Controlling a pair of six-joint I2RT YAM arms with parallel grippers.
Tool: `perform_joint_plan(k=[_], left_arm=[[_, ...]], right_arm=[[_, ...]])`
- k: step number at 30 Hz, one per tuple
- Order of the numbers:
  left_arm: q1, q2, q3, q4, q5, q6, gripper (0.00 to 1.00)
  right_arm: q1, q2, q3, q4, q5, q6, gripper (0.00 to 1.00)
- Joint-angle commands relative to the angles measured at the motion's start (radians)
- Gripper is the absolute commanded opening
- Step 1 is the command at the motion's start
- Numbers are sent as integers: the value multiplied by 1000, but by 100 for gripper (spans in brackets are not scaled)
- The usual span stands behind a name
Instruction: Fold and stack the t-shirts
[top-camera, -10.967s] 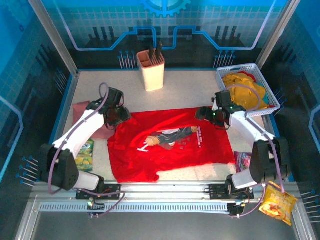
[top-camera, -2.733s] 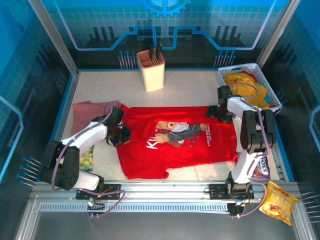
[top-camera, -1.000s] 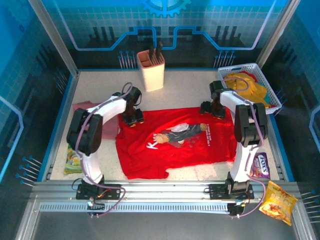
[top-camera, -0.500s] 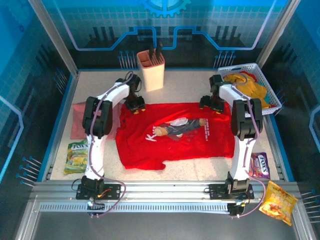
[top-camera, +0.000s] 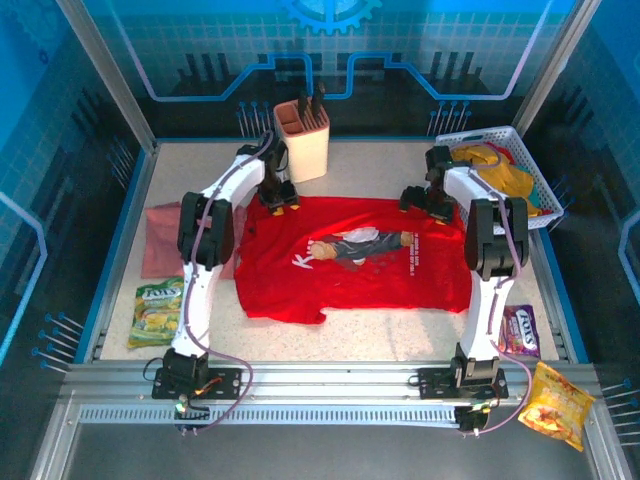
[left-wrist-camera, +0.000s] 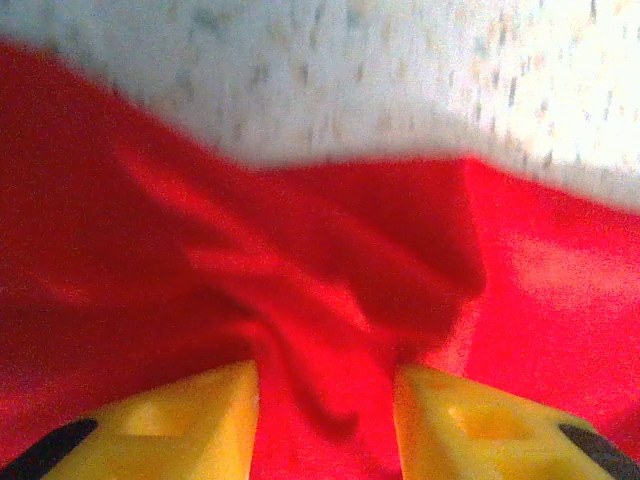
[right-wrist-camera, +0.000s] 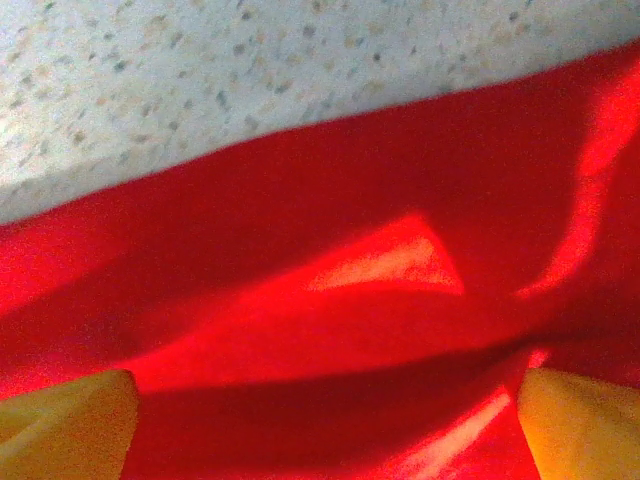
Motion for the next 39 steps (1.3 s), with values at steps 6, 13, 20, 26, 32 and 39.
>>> perform_joint_plan(k=[6,13,20,26,32,39], left_arm=[[-13,-495,-342,15,-18,13,46],[-16,-865,-749,107,6,-26,62],[-19,-1215,-1168,140,76,-181,63],[-47,-1456,-1425,178,104,-351,66],[-70,-1486,-1554,283,102,-432,65],[-82,-1428,-1572,349,65,-439,65]], right_arm=[[68,-317,-157,30,-35,-31,100],[92,-582,-379,32,-50,21,100],[102,-828,-650,-5,51,107,99],[-17,-996,-863,-20,27,151,98],[-93,-1100,-949,-90,25,184,92],[-107,-1116,-1034,-85,24,292,83]])
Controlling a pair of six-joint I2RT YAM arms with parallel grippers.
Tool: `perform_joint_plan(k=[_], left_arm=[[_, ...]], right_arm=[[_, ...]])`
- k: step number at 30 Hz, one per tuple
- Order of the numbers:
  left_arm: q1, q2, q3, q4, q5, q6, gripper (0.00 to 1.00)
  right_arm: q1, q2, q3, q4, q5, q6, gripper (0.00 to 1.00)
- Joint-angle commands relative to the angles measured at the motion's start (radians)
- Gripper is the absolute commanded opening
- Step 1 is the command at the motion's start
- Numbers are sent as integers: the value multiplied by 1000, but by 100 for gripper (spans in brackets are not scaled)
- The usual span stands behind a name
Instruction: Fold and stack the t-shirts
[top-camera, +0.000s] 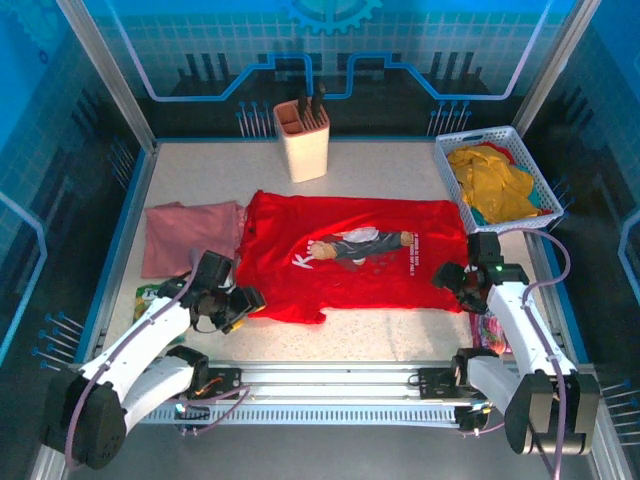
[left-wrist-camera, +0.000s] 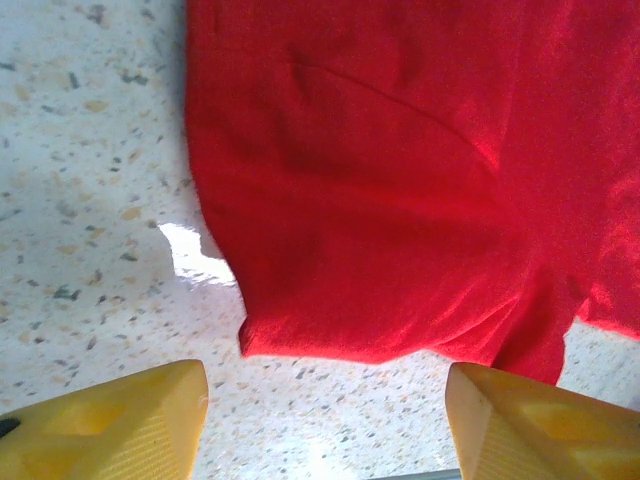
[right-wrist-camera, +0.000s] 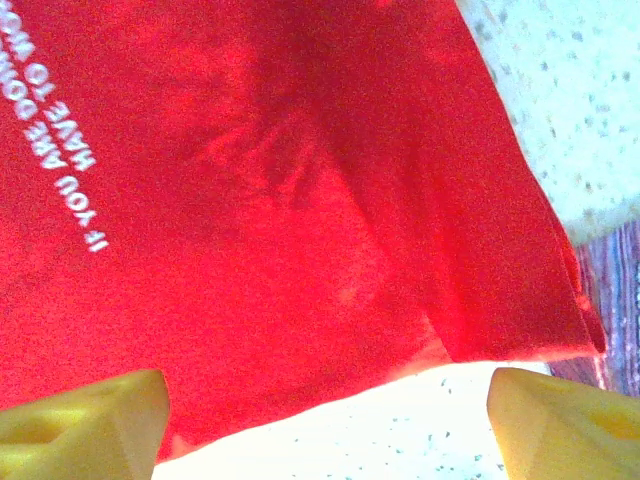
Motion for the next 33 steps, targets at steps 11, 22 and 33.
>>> perform_joint_plan(k=[11,22,33], left_arm=[[-9,138,-17,196,-44,-18,57],[-11,225,46,188,-56,38,21],[-8,268,311,-56,-16,144,0]], right_arm=[[-25,191,-86,138,-17,70,69],[-28,230,-36,171,-15,19,30],[-39,256,84,145,-48,-27,0]])
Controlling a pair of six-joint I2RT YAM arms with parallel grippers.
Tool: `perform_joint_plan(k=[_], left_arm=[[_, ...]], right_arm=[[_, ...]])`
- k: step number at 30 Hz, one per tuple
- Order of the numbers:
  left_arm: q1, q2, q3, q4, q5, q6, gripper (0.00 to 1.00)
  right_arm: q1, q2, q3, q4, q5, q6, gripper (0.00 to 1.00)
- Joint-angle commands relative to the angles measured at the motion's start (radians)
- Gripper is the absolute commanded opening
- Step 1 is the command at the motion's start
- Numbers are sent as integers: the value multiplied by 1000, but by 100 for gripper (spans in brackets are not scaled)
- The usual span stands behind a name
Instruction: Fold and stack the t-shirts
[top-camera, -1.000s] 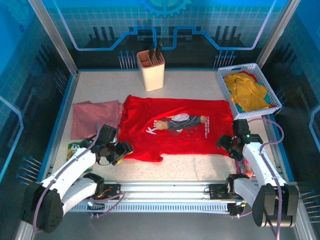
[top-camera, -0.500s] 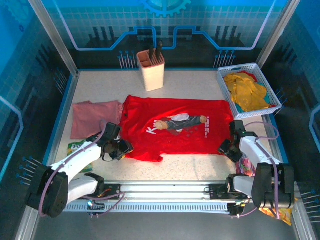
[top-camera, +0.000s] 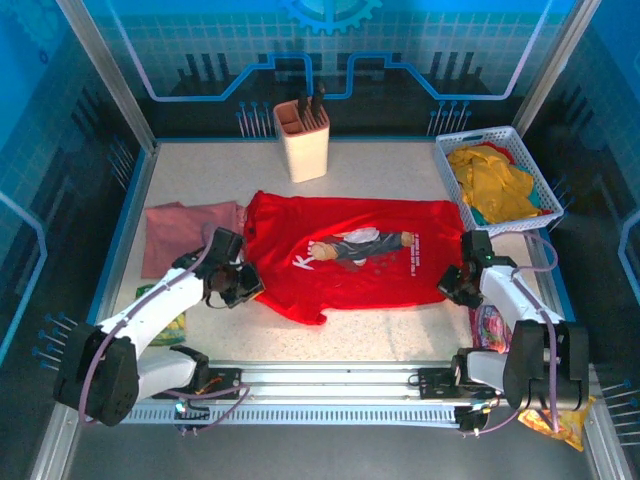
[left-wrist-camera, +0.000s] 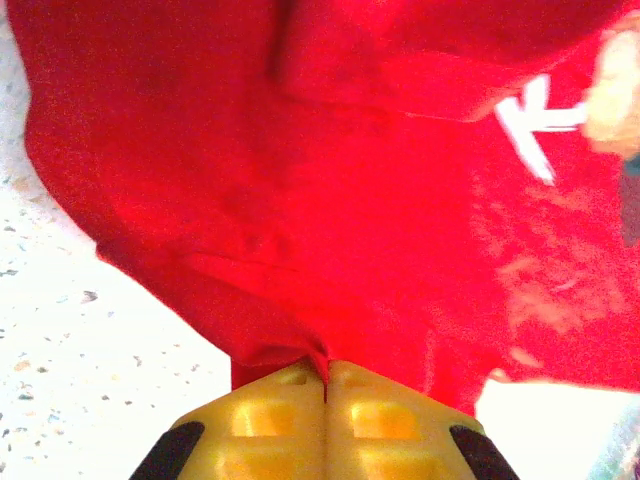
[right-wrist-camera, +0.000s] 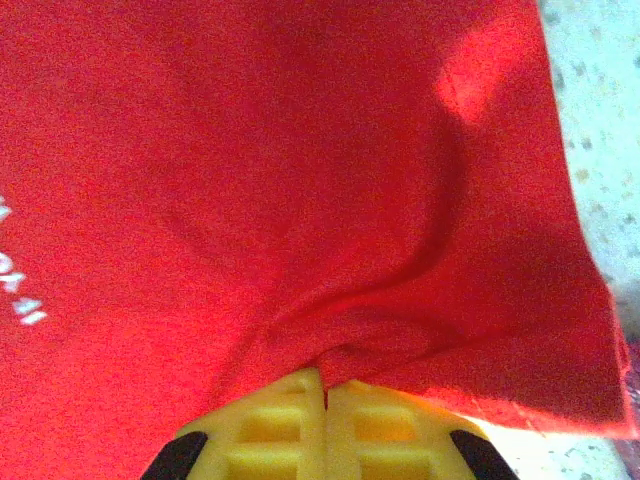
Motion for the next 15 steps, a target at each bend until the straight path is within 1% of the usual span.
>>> perform_joint_plan(k=[1,4,7,10,11,12,13,15], left_arm=[[-1,56,116,-112,37,79,0],[13,146,210,-125,50,126,0],[48,273,303,-117,77,175,0],[78,422,401,-100,106,213,4],[87,471,441,-99,116,225,9],[95,515,479,-103,124,238,20],[99,542,505,-100,125,242,26],[110,574,545,-104,118,249,34]], right_arm=[[-20,28,76,-4,-23,-27,0],[-29,79,136,-6,-30,-42,0],[-38,146,194,5,-39,-52,0],[-44,216,238,21,-42,-59,0],[-45,233,245,34,-44,-59,0],[-46,254,245,44,-45,-60,0],[-48,269,245,48,-47,-62,0],[-48,300,283,52,-54,-68,0]])
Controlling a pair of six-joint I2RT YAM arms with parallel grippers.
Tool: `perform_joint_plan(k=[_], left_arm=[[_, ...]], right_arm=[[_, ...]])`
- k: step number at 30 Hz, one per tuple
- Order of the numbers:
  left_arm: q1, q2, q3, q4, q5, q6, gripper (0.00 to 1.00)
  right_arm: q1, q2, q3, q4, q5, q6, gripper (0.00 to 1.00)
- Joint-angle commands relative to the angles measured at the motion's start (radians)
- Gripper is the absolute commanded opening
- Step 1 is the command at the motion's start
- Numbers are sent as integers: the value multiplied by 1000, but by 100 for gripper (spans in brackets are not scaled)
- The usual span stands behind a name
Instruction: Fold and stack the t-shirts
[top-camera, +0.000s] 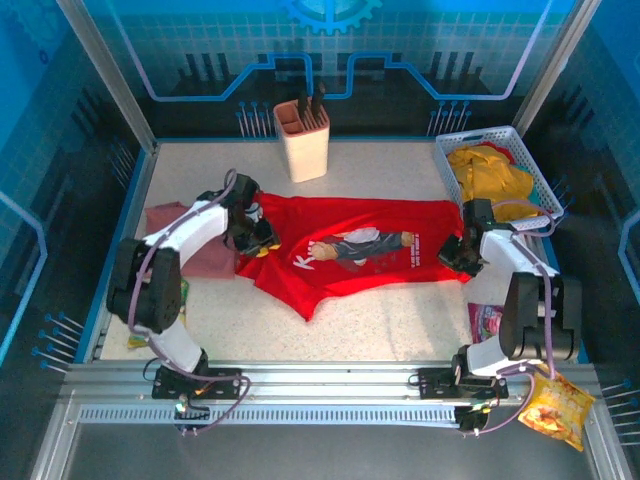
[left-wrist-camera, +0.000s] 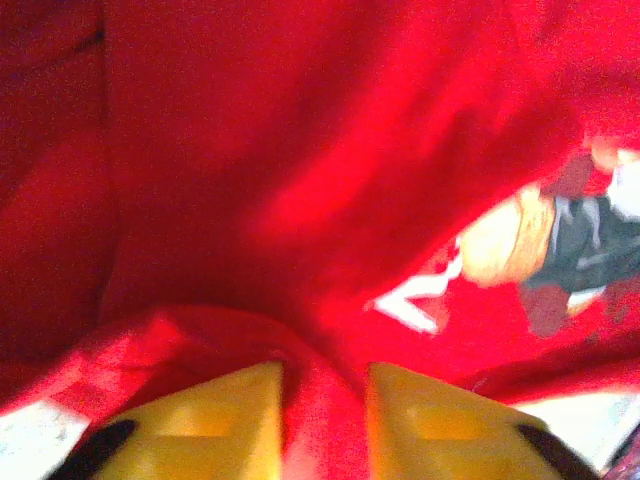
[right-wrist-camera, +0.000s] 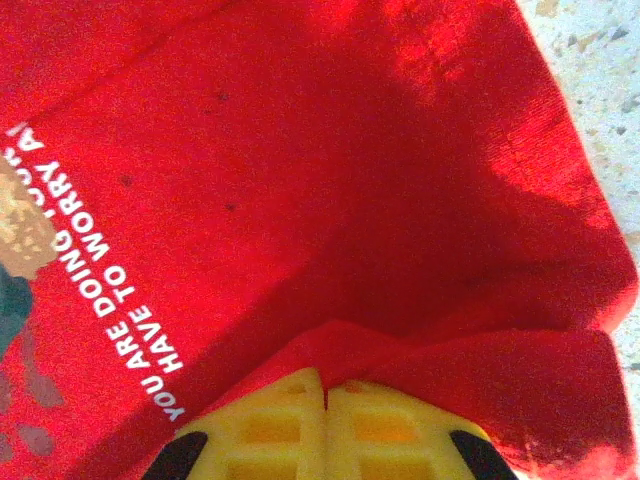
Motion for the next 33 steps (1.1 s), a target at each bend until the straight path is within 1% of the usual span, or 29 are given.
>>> perform_joint_plan(k=[1,3,4,6,10,14,17,19,24,27,29,30,32,33], left_arm=[[20,19,65,-35,31,56,39],[25,-19,40,-35,16,66,46],[27,-42,17,-38,9,71,47],[31,-110,-47,-40,2,83,48],[31,-259,-246,-4,-16,65,47],[31,-338,-415,65,-23,26,46],[31,-342,-492,150,-6,-16,46],[29,-326,-513,198,-2,-43,46],[29,-251,-499,264,-11,-69,43],[28,-233,-479,282,-18,-78,39],[26,-228,-462,284,-25,-82,31],[26,-224,-452,276,-27,-81,27],[22,-212,-420,240,-28,-70,10],[19,-208,-407,225,-28,-64,4]], right_arm=[[-17,41,49,13,-21,-24,0],[-17,47,47,18,-24,-33,0],[-18,46,42,21,-22,-35,0],[-21,44,32,27,-24,-41,0],[-27,43,17,33,-35,-51,0],[-31,28,-22,41,-41,-57,0],[-32,7,-44,40,-45,-58,0],[-32,-8,-60,41,-40,-57,0],[-39,-27,-74,38,-42,-59,0],[-39,-41,-76,38,-44,-57,0],[-40,-45,-75,36,-46,-57,0],[-39,-46,-75,36,-46,-57,0],[-40,-44,-75,40,-46,-57,0],[-42,-42,-75,41,-47,-57,0]])
